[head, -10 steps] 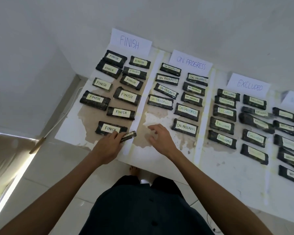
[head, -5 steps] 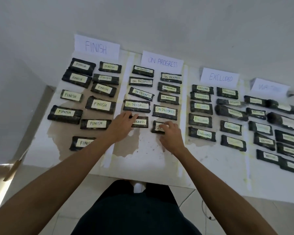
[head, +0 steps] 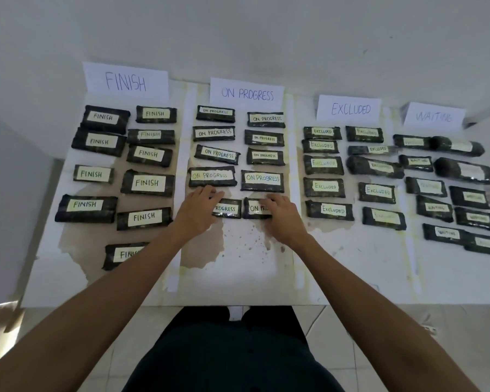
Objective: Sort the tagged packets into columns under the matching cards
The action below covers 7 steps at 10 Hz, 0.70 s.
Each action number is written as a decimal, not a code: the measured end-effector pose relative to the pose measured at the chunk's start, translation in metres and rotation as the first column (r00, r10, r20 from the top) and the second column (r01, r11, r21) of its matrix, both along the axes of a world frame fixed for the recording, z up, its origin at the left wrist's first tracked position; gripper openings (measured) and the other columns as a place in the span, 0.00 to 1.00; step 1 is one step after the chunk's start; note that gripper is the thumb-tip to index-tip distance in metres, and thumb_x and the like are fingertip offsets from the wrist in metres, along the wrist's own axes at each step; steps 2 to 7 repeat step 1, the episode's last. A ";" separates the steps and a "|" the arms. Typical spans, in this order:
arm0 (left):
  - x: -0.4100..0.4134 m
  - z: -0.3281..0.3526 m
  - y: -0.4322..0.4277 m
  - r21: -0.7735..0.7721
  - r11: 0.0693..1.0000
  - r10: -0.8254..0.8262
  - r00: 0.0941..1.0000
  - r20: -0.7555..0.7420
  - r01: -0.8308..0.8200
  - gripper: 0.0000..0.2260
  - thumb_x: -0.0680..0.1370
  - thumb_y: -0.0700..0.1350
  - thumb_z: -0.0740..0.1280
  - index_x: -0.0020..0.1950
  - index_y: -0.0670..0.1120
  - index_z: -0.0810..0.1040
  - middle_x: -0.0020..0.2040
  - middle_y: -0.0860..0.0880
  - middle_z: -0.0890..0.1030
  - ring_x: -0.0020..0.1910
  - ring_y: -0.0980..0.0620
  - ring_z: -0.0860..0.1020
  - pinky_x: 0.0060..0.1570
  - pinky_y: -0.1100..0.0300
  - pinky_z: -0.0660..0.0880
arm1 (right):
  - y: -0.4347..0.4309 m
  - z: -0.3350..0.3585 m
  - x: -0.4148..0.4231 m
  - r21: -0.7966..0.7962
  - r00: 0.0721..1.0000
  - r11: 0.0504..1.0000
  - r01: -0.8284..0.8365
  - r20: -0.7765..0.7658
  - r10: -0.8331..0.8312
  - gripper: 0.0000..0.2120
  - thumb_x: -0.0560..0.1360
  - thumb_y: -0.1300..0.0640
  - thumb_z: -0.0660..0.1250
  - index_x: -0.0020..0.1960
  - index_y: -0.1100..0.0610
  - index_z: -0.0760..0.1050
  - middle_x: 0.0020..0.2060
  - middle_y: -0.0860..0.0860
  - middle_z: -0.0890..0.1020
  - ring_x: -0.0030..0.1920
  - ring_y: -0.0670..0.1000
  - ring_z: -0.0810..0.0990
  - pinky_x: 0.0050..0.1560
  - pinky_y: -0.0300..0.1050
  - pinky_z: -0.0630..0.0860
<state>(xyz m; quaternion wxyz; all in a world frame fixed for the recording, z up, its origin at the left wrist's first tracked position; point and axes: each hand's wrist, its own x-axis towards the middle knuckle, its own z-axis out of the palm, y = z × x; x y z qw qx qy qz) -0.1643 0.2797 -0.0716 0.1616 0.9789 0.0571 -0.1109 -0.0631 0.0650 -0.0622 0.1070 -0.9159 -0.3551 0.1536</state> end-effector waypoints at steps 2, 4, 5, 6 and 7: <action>0.002 0.013 0.001 -0.061 0.996 0.069 0.997 0.041 -0.067 0.24 0.74 0.44 0.67 0.69 0.44 0.68 0.66 0.43 0.70 0.64 0.42 0.67 0.63 0.47 0.67 | -0.001 0.014 0.002 0.025 0.997 0.997 0.071 -0.044 -0.070 0.23 0.69 0.64 0.67 0.64 0.57 0.73 0.62 0.57 0.75 0.61 0.59 0.72 0.61 0.55 0.70; 0.002 0.013 0.001 -0.061 0.996 0.069 0.997 0.041 -0.067 0.24 0.74 0.44 0.67 0.69 0.44 0.68 0.66 0.43 0.70 0.64 0.42 0.67 0.63 0.47 0.67 | -0.001 0.014 0.002 0.025 0.997 0.997 0.071 -0.044 -0.070 0.23 0.69 0.64 0.67 0.64 0.57 0.73 0.62 0.57 0.75 0.61 0.59 0.72 0.61 0.55 0.70; 0.002 0.013 0.001 -0.061 0.996 0.069 0.997 0.041 -0.067 0.24 0.74 0.44 0.67 0.69 0.44 0.68 0.66 0.43 0.70 0.64 0.42 0.67 0.63 0.47 0.67 | -0.001 0.014 0.002 0.025 0.997 0.997 0.071 -0.044 -0.070 0.23 0.69 0.64 0.67 0.64 0.57 0.73 0.62 0.57 0.75 0.61 0.59 0.72 0.61 0.55 0.70; 0.002 0.013 0.001 -0.061 0.996 0.069 0.997 0.041 -0.067 0.24 0.74 0.44 0.67 0.69 0.44 0.68 0.66 0.43 0.70 0.64 0.42 0.67 0.63 0.47 0.67 | -0.001 0.014 0.002 0.025 0.997 0.997 0.071 -0.044 -0.070 0.23 0.69 0.64 0.67 0.64 0.57 0.73 0.62 0.57 0.75 0.61 0.59 0.72 0.61 0.55 0.70; 0.002 0.013 0.001 -0.061 0.996 0.069 0.997 0.041 -0.067 0.24 0.74 0.44 0.67 0.69 0.44 0.68 0.66 0.43 0.70 0.64 0.42 0.67 0.63 0.47 0.67 | -0.001 0.014 0.002 0.025 0.997 0.997 0.071 -0.044 -0.070 0.23 0.69 0.64 0.67 0.64 0.57 0.73 0.62 0.57 0.75 0.61 0.59 0.72 0.61 0.55 0.70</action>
